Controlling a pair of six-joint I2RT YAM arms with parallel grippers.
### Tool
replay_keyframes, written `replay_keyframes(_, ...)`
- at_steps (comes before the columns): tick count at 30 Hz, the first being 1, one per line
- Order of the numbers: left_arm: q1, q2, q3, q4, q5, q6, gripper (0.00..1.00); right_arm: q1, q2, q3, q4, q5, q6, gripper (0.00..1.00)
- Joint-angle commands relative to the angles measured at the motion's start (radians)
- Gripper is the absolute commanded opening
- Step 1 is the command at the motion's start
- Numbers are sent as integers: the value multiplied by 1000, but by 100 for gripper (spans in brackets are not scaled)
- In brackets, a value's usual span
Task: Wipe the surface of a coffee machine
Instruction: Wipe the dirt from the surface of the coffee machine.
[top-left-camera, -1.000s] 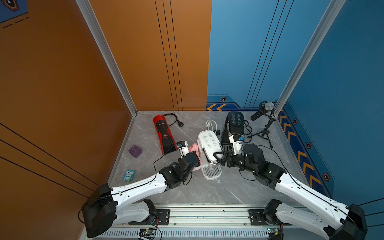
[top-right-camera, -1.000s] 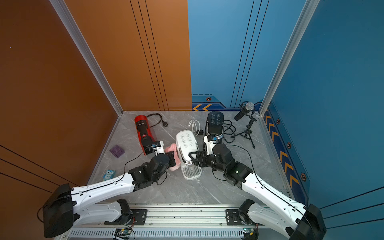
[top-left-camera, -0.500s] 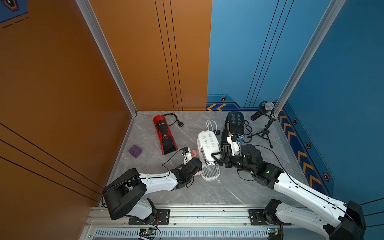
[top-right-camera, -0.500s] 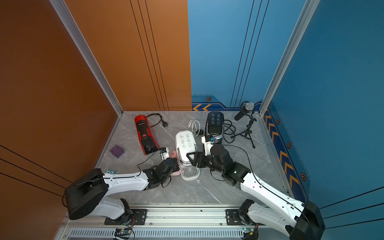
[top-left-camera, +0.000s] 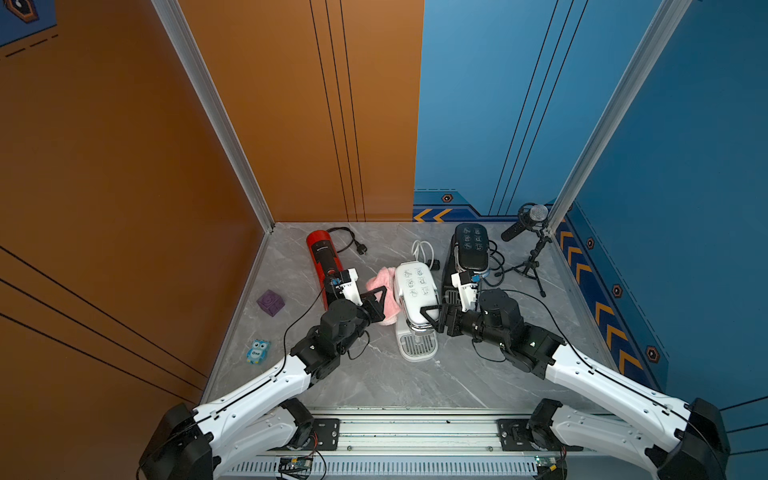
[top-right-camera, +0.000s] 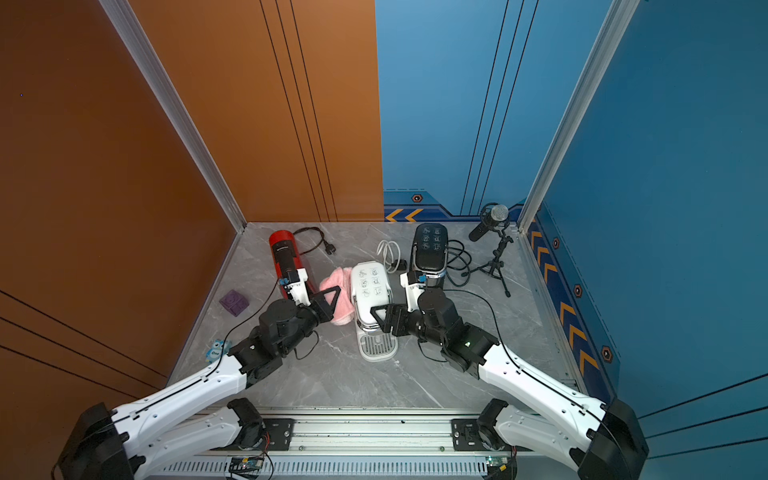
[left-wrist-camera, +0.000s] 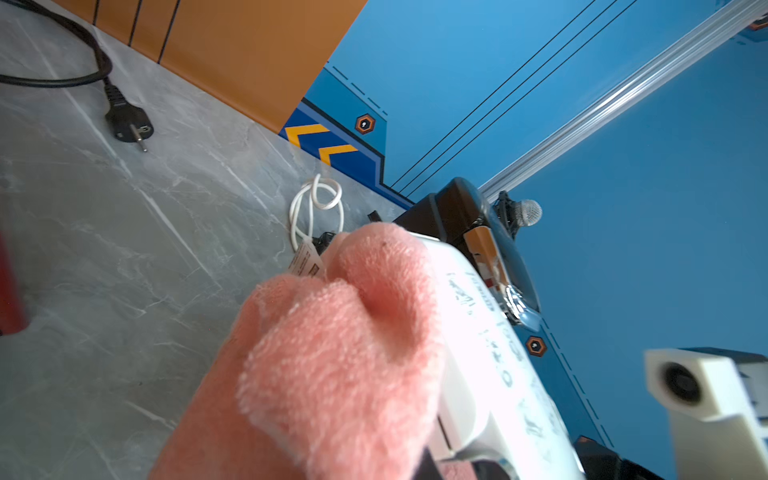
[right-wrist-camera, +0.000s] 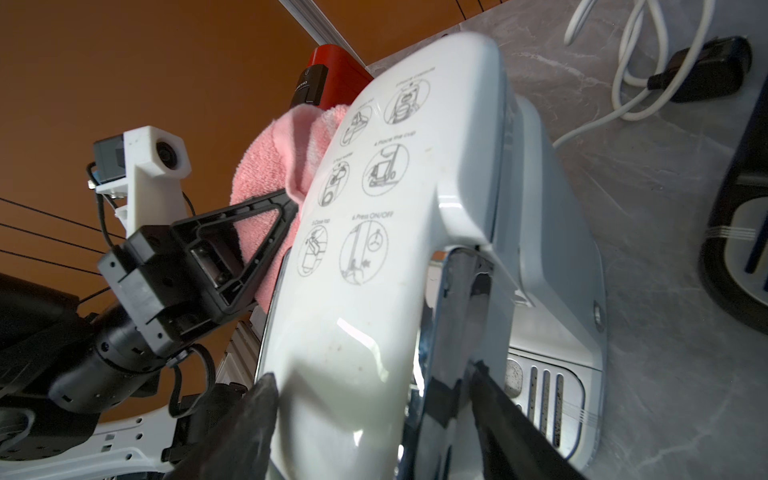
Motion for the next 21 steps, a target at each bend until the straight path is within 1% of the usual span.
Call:
replay_keyframes(1,6,-55,32,-67,93,14,0,16,62,-28,-166,0,-22,73)
replay_keyframes(4,-1,-59,39,-82,90,8,0,16,70,-26,-163,1,-23,73)
replay_keyframes(8,-5,-23,9,-80,69,-13,0,16,75,-26,-164,5,-25,73)
replay_keyframes(13,-50,62,-23,-79,25,-30,0,16,78,-32,-168,13,-22,73)
replay_keyframes(17,-93,139,-55,-75,-36,-36,0,16,77,-35,-168,29,-22,73)
replay_keyframes(21,-82,209,-121,-10,-33,-71,0,15,70,-36,-168,29,-23,73)
